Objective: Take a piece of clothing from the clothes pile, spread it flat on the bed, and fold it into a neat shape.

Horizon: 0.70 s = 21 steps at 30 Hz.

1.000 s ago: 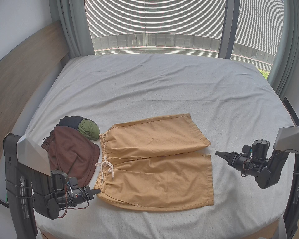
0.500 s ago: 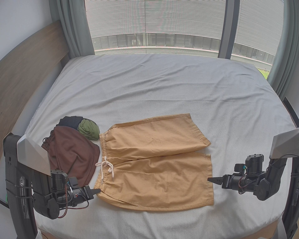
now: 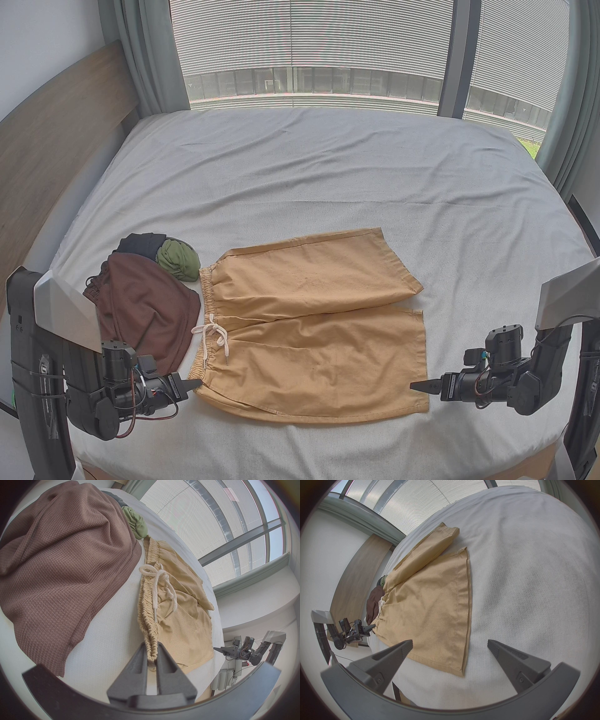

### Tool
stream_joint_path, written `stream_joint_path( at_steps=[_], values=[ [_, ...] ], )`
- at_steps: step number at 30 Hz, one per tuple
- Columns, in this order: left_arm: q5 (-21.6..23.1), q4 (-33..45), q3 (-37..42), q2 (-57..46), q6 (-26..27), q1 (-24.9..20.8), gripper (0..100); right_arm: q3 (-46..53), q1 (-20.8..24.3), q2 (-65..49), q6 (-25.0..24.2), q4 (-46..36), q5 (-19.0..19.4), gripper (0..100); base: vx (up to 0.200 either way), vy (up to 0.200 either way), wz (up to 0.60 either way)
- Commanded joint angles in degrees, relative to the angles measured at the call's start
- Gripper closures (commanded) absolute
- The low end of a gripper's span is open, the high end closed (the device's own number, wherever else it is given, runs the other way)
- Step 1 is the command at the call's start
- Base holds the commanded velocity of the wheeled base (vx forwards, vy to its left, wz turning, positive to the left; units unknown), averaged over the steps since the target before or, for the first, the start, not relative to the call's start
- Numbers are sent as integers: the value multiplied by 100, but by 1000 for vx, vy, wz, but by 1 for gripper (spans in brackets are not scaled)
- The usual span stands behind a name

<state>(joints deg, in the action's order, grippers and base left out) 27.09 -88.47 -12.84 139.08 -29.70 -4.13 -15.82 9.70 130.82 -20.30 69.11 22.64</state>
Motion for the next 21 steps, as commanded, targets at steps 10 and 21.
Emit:
stream_joint_path(
  at_steps=[10, 21],
  values=[
    [-2, -4, 0, 5, -1, 0, 100, 273, 295, 515, -44, 463, -5, 0, 0, 0, 0],
    [-2, -4, 9, 5, -1, -9, 100, 536, 577, 805, -387, 1201, -23, 0, 0, 0, 0]
  ],
)
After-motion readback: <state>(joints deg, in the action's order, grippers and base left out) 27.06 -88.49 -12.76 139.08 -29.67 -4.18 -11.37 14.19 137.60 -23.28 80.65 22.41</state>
